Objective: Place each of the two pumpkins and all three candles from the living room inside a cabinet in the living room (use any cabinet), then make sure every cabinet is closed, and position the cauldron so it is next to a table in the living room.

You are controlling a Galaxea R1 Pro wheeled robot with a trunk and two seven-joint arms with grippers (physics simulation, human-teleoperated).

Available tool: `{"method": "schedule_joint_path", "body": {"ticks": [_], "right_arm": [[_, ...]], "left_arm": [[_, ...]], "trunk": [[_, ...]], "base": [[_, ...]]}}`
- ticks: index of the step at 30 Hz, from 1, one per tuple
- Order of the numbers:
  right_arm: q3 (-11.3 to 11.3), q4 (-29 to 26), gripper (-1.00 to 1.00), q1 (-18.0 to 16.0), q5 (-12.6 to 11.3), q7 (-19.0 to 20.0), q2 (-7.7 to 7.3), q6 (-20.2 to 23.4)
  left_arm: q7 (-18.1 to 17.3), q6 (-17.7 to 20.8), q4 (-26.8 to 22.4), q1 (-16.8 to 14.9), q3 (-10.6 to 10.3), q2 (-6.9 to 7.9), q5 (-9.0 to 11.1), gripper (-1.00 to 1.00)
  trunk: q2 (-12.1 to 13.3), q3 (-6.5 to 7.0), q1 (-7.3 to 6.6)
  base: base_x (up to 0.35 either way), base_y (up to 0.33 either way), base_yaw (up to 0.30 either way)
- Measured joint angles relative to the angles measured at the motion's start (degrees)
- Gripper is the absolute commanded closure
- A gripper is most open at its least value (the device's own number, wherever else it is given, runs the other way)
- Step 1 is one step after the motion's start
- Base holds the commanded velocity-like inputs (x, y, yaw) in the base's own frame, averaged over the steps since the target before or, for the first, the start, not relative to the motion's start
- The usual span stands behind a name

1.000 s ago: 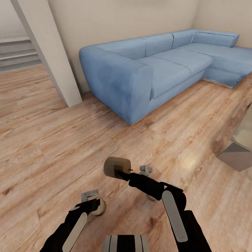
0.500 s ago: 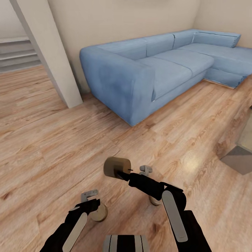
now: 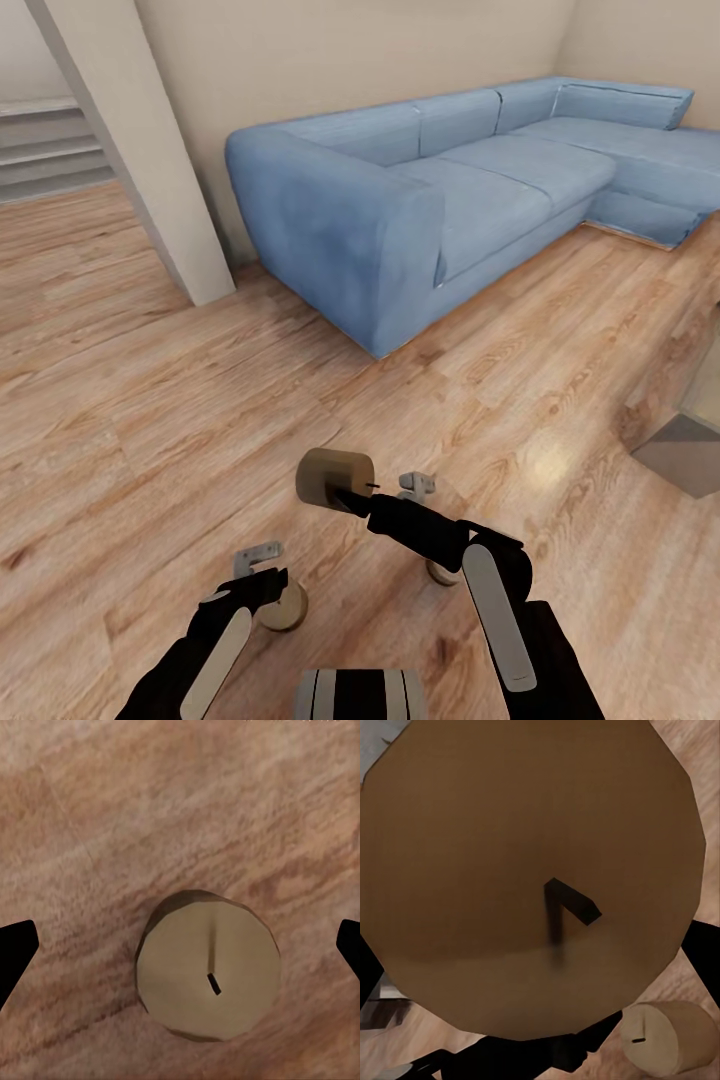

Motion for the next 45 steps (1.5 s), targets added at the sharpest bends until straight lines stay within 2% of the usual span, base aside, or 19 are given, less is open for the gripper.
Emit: {"method": "schedule_joint_path", "body": {"ticks": [6,11,14,18,21,24,27,31,37,45], "right_arm": [[0.1,0.0,1.00,0.0,-0.1,0.0,0.00,0.1],[0.2,0.0,1.00,-0.1,0.0,0.1,0.00,0.5],[0.3,0.0,1.00,-0.2,0.0,0.4,0.00,0.7],[0.5,0.0,1.00,-0.2,-0.1,5.0,0.00,0.8],[0.5,0.0,1.00,-0.1,0.0,8.4,0.00,0.8],[0.2,0.0,1.00,-0.1,0.2,9.6,0.00,0.5],[0.1,0.0,1.00,0.0,0.2,9.9,0.00,0.1],[0.1,0.0,1.00,0.0,0.2,10.0,0.00,0.1],[0.1,0.0,1.00,0.0,0.3,10.0,0.00,0.1],[0.3,0.0,1.00,0.0,0.1,10.0,0.00,0.0]], "left_arm": [[0.0,0.0,0.0,0.0,-0.1,-0.07,0.0,-1.00],[0.1,0.0,0.0,0.0,-0.1,-0.08,0.0,-1.00],[0.1,-0.2,0.0,0.0,-1.5,-0.05,0.0,-1.00],[0.1,-1.0,0.2,0.0,-3.8,-0.06,0.0,-1.00],[0.1,-1.7,1.1,0.0,-4.2,-0.12,-0.1,-1.00],[0.1,-2.3,1.5,0.0,-4.3,-0.16,-0.1,-1.00],[0.1,-2.5,1.7,0.0,-4.3,-0.17,-0.1,-1.00],[0.1,-2.6,1.7,0.0,-4.5,-0.17,-0.1,-1.00],[0.2,-3.8,1.7,0.0,-7.9,-0.09,-0.1,-1.00],[0.2,-4.5,1.8,0.0,-8.5,-0.08,-0.1,-1.00]], "trunk": [[0.0,0.00,0.00],[-0.1,-1.10,0.13],[-0.1,-1.77,0.21],[-0.2,-2.65,0.31],[-0.2,-3.32,0.39],[-0.2,-3.98,0.47],[-0.3,-4.65,0.54],[-0.3,-4.66,0.54],[-0.4,-5.98,0.70],[-0.4,-6.21,0.72]], "base": [[0.000,0.000,0.000],[0.000,0.000,0.000],[0.000,0.000,0.000],[0.000,0.000,0.000],[0.000,0.000,0.000],[0.000,0.000,0.000],[0.000,0.000,0.000],[0.000,0.000,0.000],[0.000,0.000,0.000],[0.000,0.000,0.000]]}}
